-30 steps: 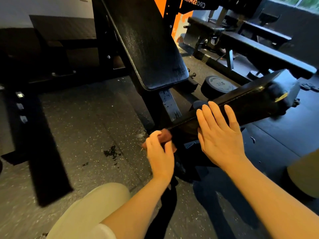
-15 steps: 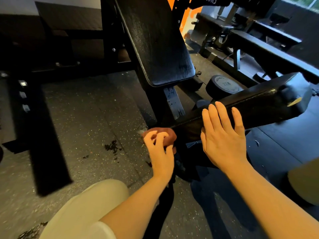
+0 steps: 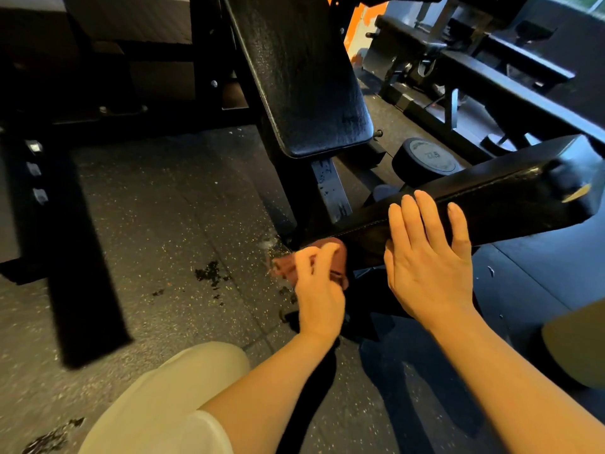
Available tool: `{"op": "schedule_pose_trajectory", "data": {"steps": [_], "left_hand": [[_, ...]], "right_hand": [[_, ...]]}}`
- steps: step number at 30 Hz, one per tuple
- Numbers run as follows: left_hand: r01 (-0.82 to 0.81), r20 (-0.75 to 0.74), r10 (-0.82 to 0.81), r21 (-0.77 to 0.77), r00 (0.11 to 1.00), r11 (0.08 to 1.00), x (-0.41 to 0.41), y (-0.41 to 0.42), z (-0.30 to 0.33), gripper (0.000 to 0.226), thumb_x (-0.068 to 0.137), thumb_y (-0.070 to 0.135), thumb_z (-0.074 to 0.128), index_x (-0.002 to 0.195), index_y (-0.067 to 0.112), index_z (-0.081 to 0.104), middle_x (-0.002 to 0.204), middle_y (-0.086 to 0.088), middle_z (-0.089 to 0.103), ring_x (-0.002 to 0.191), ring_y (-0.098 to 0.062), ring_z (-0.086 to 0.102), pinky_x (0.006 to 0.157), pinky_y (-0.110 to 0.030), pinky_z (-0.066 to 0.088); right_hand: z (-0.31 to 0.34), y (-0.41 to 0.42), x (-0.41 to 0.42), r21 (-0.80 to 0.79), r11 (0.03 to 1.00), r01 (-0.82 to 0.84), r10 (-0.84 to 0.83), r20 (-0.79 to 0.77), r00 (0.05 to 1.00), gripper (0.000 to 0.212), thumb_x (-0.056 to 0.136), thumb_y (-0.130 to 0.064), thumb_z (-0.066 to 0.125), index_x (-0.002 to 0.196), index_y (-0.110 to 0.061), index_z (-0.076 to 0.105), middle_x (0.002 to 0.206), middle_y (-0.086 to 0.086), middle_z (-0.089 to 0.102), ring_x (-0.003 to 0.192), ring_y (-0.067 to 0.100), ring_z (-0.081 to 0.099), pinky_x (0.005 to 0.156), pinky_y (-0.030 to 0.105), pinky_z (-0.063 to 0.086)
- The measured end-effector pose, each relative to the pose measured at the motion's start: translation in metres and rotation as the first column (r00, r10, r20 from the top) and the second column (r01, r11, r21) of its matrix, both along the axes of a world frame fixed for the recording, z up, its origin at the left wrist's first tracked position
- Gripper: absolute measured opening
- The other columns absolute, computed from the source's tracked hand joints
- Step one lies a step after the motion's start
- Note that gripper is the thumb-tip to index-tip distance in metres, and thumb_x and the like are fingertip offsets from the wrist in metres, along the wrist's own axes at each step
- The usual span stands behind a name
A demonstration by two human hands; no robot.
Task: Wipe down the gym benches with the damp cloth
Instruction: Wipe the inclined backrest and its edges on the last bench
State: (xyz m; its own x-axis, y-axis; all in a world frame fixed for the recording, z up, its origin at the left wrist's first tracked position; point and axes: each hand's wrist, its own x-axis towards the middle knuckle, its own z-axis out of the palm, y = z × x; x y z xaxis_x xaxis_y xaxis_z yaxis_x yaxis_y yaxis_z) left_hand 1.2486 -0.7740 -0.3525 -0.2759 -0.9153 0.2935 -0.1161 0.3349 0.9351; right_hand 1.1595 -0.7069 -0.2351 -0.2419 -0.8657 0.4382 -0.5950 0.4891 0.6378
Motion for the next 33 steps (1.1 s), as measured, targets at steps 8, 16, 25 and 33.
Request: {"op": "schedule_pose_trajectory", "data": {"steps": [8, 16, 25, 33], "left_hand": [[-0.272, 0.085, 0.258, 0.330, 0.962, 0.904, 0.002, -0.022, -0.033, 0.037, 0.076, -0.016, 0.043, 0.098, 0.009, 0.058, 0.110, -0.008, 0.043, 0.091, -0.024, 0.051, 0.072, -0.015, 0.038], [-0.123, -0.108, 0.129, 0.064, 0.986, 0.990, -0.006, -0.023, -0.023, 0.012, 0.083, 0.001, 0.064, 0.086, 0.008, 0.055, 0.102, -0.002, 0.052, 0.094, -0.005, 0.047, 0.083, -0.012, 0.036], [-0.054, -0.138, 0.069, 0.109, 0.988, 0.993, 0.002, -0.019, -0.009, 0.042, 0.089, -0.002, 0.060, 0.129, 0.009, 0.050, 0.122, 0.000, 0.051, 0.111, -0.001, 0.045, 0.096, -0.006, 0.034], [-0.111, 0.132, 0.057, 0.455, 0.990, 0.884, 0.003, -0.033, -0.047, 0.022, 0.089, -0.001, 0.058, 0.110, 0.008, 0.059, 0.110, -0.004, 0.055, 0.105, -0.022, 0.054, 0.081, -0.015, 0.032]], "right_hand": [[-0.002, 0.000, 0.000, -0.017, 1.000, -0.001, 0.001, -0.011, 1.000, 0.048, 0.098, -0.027, 0.033, 0.140, -0.004, 0.039, 0.145, 0.016, 0.040, 0.142, 0.030, 0.024, 0.118, 0.044, 0.000], [-0.005, 0.000, 0.000, -0.029, 1.000, -0.004, 0.004, -0.023, 1.000, 0.049, 0.098, -0.027, 0.031, 0.140, -0.003, 0.037, 0.145, 0.016, 0.039, 0.142, 0.031, 0.022, 0.118, 0.044, 0.000], [-0.005, 0.000, 0.002, -0.033, 0.999, -0.012, 0.012, 0.008, 1.000, 0.050, 0.098, -0.027, 0.033, 0.141, -0.003, 0.035, 0.147, 0.017, 0.037, 0.143, 0.030, 0.020, 0.118, 0.044, 0.001], [-0.001, 0.000, 0.006, -0.011, 1.000, 0.020, -0.019, 0.073, 0.997, 0.050, 0.099, -0.028, 0.031, 0.142, -0.003, 0.034, 0.147, 0.017, 0.035, 0.144, 0.031, 0.019, 0.117, 0.044, 0.003]]}}
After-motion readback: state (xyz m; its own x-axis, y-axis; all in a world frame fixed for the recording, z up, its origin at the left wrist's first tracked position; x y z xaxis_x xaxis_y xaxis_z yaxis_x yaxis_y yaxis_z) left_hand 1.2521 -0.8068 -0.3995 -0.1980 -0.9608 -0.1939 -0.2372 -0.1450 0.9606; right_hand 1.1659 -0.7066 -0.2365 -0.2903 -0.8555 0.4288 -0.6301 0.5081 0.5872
